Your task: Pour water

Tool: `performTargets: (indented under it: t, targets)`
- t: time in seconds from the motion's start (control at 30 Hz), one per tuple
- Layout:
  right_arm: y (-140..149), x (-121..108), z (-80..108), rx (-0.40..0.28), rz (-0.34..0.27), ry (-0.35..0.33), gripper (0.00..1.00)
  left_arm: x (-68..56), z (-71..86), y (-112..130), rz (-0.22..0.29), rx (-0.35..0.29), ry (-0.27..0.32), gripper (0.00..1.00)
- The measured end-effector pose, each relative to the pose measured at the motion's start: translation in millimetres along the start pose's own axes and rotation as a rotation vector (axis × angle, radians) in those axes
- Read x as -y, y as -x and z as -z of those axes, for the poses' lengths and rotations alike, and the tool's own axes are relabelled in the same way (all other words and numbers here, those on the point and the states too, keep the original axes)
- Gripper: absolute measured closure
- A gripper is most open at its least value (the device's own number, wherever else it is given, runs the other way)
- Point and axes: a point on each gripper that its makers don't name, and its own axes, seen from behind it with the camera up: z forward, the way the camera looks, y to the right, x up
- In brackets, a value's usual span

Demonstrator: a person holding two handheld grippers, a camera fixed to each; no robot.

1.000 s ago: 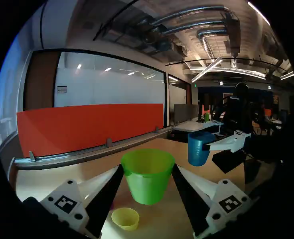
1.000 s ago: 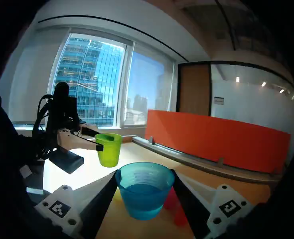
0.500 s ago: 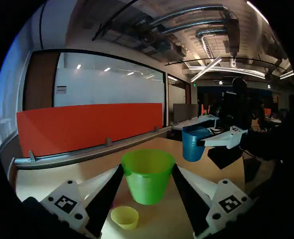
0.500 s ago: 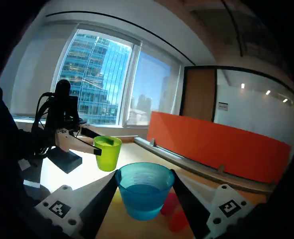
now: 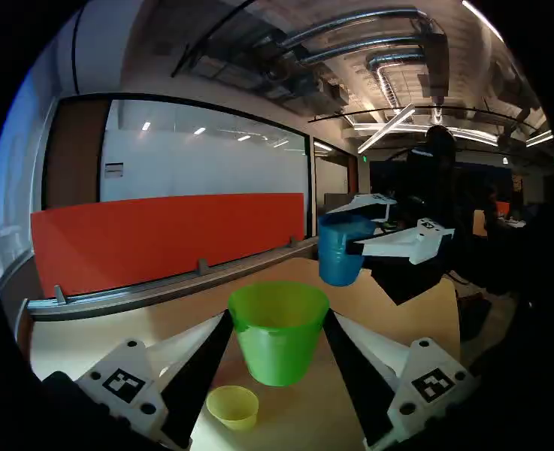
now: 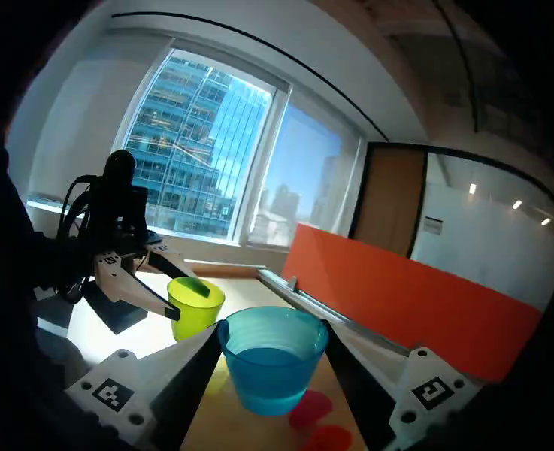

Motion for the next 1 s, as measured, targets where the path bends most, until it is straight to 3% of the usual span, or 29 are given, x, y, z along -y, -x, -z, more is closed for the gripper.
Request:
performTargets:
  t: [1.0]
  targets:
    - [-35,-19,-50.6,-0.007,0.274,-0.030,0.06,-1.7,-15.0,8,0.032,-0.003,0.011,0.13]
